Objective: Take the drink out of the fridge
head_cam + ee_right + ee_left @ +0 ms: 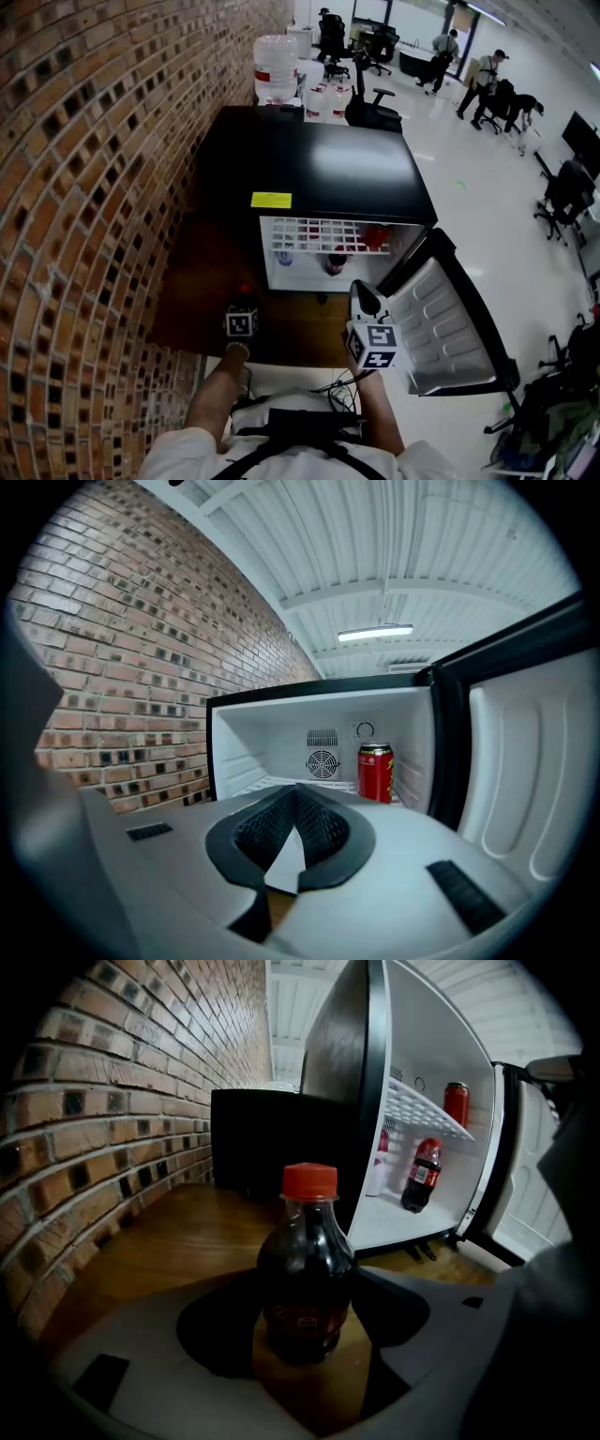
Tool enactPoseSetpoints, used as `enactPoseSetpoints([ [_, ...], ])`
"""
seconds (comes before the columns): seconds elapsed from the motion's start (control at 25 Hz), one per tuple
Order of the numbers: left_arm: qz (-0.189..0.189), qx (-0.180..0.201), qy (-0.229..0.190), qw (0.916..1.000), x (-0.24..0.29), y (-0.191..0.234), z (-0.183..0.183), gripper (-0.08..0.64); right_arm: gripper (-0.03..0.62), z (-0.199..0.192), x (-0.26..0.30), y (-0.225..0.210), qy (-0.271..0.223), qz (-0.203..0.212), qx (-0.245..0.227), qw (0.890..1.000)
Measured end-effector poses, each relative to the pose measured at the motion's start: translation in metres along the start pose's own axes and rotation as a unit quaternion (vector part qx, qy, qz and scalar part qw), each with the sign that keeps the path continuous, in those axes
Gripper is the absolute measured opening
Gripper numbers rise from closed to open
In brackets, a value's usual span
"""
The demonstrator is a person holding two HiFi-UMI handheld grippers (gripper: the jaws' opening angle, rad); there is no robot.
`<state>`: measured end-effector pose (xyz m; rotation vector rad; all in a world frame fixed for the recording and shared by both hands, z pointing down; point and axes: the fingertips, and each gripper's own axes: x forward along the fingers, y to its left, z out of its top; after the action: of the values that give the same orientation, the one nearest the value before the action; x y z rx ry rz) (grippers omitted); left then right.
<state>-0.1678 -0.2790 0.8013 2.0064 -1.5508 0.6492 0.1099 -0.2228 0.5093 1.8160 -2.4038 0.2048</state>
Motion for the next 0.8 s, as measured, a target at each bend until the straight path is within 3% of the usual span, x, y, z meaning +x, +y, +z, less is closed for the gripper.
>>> enactPoseSetpoints([
  [0.4, 0.000, 0.048, -0.006, 0.9988, -0.012, -0.011, -0.015, 0.301, 0.014, 0.000, 0.004, 0.006, 0.001, 0.009, 0.001, 1.000],
  [0.8, -0.001, 0.044, -0.005, 0.9990, -0.013, -0.011, -0.015, 0.304, 0.014, -0.002, 0.002, 0.007, 0.000, 0.013, 0.001, 1.000],
])
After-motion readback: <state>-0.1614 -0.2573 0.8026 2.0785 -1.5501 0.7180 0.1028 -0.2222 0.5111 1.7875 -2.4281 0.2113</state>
